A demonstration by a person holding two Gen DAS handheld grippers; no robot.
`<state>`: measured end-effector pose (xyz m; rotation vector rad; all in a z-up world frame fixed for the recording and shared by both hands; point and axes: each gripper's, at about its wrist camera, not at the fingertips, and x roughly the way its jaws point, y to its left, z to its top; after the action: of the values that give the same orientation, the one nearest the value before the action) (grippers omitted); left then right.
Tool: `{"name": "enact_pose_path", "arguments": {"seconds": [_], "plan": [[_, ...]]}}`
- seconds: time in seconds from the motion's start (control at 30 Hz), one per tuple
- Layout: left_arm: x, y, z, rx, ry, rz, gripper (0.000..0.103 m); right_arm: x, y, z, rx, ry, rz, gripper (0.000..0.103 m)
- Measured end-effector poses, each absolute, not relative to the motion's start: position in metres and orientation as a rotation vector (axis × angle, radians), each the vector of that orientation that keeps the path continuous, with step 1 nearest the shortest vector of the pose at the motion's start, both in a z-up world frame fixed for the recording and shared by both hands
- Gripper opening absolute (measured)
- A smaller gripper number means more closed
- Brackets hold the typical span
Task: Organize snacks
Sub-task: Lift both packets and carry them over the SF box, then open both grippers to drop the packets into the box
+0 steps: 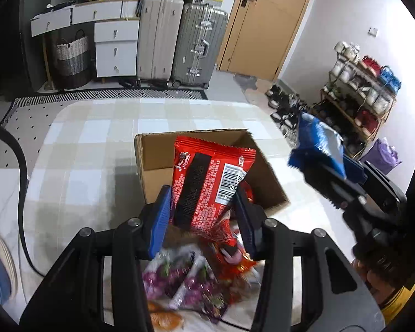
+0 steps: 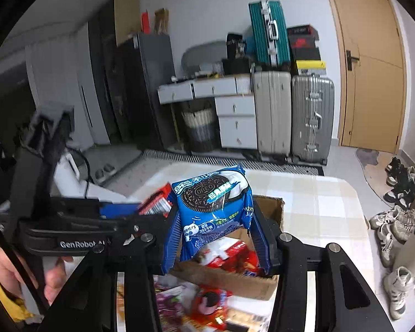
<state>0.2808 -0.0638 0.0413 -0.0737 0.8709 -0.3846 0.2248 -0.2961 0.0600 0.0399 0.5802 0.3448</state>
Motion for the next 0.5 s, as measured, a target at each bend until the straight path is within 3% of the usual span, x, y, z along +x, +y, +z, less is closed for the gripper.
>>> {"name": "enact_pose_path", "arguments": {"seconds": [0.5], "plan": [[0.38,-0.08,-0.043,-0.071,1.027,-0.348,0.042,0.319,-0.288,-0.021,-0.083,0.723,0.307,0.047]]}}
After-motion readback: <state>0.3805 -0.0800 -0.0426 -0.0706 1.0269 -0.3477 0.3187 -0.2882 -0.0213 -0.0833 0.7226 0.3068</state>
